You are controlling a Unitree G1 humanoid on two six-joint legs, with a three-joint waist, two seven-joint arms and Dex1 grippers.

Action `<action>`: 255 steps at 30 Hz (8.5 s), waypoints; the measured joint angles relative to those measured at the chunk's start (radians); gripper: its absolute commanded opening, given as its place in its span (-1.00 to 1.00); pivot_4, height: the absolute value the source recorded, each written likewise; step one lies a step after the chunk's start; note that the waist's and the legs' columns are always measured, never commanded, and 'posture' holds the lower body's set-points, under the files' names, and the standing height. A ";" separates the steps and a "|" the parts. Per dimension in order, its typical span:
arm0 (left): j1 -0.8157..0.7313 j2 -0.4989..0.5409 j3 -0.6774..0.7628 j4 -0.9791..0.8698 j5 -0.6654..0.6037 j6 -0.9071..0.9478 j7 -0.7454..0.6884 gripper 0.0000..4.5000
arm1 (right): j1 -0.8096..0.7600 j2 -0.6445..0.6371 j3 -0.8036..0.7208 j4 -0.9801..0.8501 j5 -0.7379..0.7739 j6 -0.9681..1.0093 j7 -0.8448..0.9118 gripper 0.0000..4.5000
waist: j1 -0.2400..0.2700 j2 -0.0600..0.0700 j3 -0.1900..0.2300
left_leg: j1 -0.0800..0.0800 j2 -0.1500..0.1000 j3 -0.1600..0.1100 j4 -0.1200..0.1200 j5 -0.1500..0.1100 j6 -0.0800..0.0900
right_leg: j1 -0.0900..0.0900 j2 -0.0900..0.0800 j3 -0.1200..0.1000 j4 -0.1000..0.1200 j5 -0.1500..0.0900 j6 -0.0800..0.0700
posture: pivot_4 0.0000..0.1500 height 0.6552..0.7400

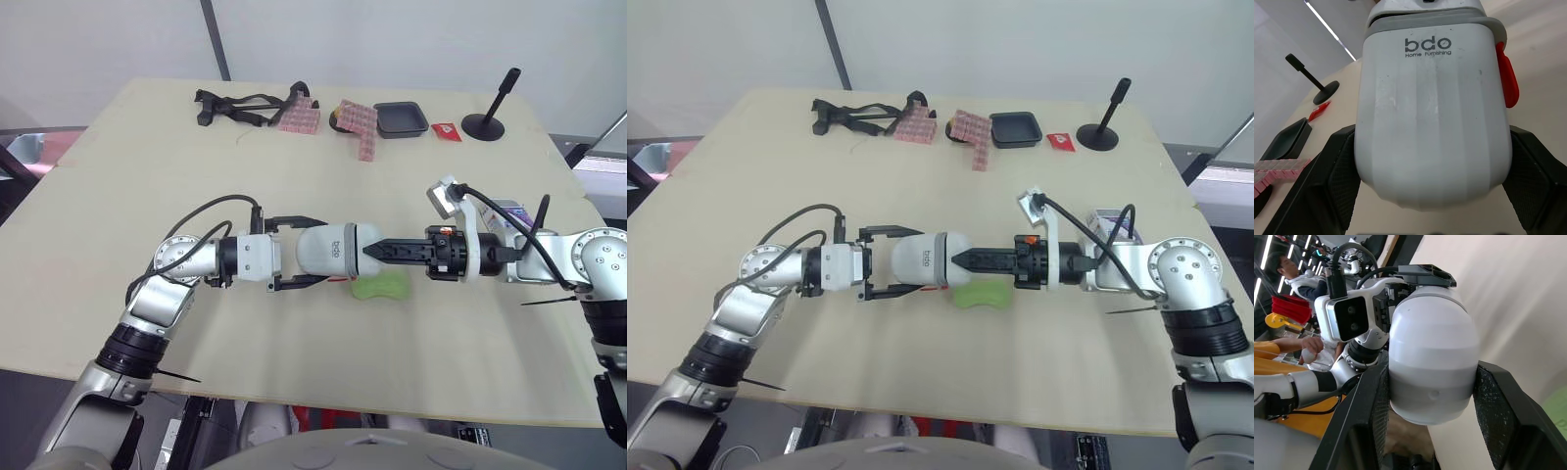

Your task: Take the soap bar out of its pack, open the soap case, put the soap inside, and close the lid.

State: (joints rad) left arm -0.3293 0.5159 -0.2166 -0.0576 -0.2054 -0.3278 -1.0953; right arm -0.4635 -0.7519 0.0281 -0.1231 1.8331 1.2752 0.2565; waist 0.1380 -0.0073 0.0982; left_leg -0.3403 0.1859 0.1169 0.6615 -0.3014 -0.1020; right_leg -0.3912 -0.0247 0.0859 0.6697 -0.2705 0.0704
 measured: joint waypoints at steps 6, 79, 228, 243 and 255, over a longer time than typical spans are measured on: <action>0.001 0.013 0.000 0.004 0.001 0.023 -0.006 0.54 | 0.000 -0.029 0.000 0.003 0.006 0.023 0.066 -0.09 | 0.001 0.000 0.000 | 0.000 0.000 0.000 0.000 0.000 0.000 | 0.000 0.000 0.000 0.000 0.000 0.000 | 1.00 1.00; -0.072 0.100 0.005 0.083 -0.036 0.260 -0.116 0.54 | 0.500 0.017 -0.207 -0.084 -1.275 -1.063 1.091 0.98 | 0.007 -0.001 0.000 | -0.001 0.001 0.002 0.002 0.000 0.001 | -0.001 -0.001 0.001 0.003 0.000 0.000 | 1.00 1.00; 0.440 0.245 0.494 -0.034 -0.324 0.291 -0.222 0.99 | -0.044 0.051 0.454 -0.130 -1.762 -0.813 0.905 1.00 | -0.061 -0.002 -0.001 | 0.005 0.000 0.001 -0.003 0.001 -0.001 | -0.001 -0.004 -0.006 0.000 0.000 0.000 | 1.00 1.00; 0.420 0.245 0.490 -0.039 -0.320 0.294 -0.210 1.00 | -0.071 0.082 0.479 -0.064 -1.812 -0.784 0.906 -0.11 | -0.060 -0.002 -0.001 | 0.004 0.000 0.001 -0.003 0.001 -0.001 | -0.002 -0.004 -0.006 0.000 0.000 0.000 | 1.00 1.00; 0.416 0.245 0.488 -0.024 -0.304 0.290 -0.214 1.00 | -0.106 0.089 0.476 -0.083 -1.806 -0.756 0.924 -0.24 | -0.062 -0.002 -0.001 | 0.004 0.001 0.001 -0.003 0.001 -0.001 | -0.002 -0.003 -0.005 0.001 0.000 0.000 | 1.00 1.00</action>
State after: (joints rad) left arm 0.0869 0.7614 0.2719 -0.0814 -0.5096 -0.0376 -1.3097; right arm -0.5700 -0.6625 0.5037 -0.2065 0.0272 0.5189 1.1803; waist 0.0761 -0.0092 0.0972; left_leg -0.3360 0.1865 0.1181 0.6583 -0.2999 -0.1029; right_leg -0.3932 -0.0279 0.0804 0.6709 -0.2705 0.0702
